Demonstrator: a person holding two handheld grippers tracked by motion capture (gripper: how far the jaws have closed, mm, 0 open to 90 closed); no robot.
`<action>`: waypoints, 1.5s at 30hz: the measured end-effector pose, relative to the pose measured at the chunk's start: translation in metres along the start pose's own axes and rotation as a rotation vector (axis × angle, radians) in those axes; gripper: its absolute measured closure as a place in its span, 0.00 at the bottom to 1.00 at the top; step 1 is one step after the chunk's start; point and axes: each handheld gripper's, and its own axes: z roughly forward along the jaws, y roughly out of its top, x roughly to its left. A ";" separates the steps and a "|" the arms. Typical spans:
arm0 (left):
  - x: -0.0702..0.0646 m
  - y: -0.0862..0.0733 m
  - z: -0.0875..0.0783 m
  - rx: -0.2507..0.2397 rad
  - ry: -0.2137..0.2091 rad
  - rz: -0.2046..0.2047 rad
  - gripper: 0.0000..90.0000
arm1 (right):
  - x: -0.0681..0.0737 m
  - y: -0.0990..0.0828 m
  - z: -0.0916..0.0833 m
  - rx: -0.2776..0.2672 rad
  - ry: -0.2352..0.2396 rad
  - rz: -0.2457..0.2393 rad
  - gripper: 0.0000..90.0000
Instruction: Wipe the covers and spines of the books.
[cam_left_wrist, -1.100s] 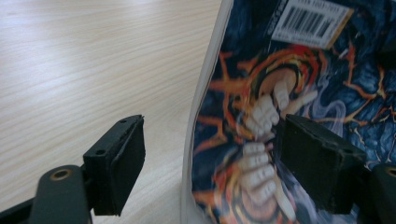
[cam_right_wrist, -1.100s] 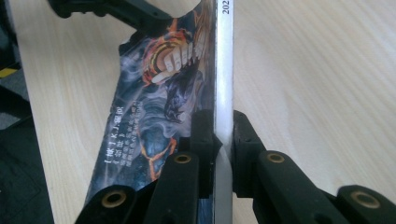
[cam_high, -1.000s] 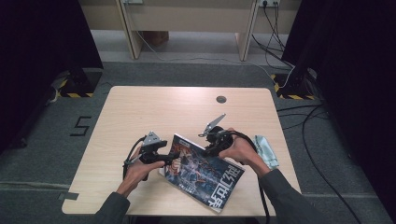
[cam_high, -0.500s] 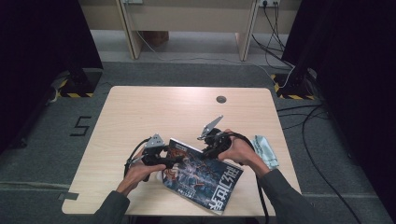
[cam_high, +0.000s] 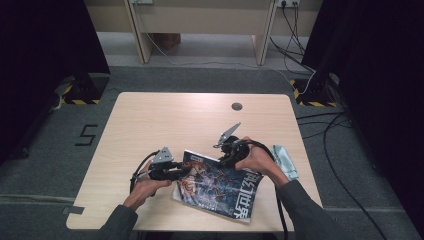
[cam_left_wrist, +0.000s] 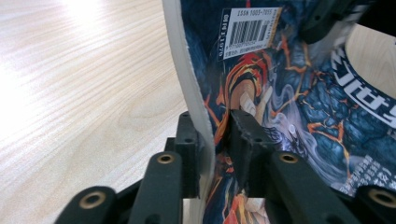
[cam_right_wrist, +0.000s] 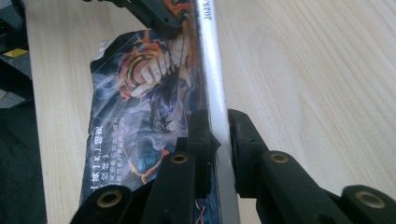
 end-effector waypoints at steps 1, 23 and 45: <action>-0.001 0.000 -0.001 0.001 -0.001 0.007 0.85 | -0.001 0.000 0.001 0.001 -0.001 0.004 0.87; -0.021 -0.006 -0.009 0.005 0.090 0.005 0.92 | -0.020 -0.032 -0.026 -0.191 -0.140 0.251 0.54; -0.031 -0.002 -0.007 0.021 0.149 0.039 0.91 | -0.045 -0.149 -0.069 -0.164 -0.526 0.551 0.45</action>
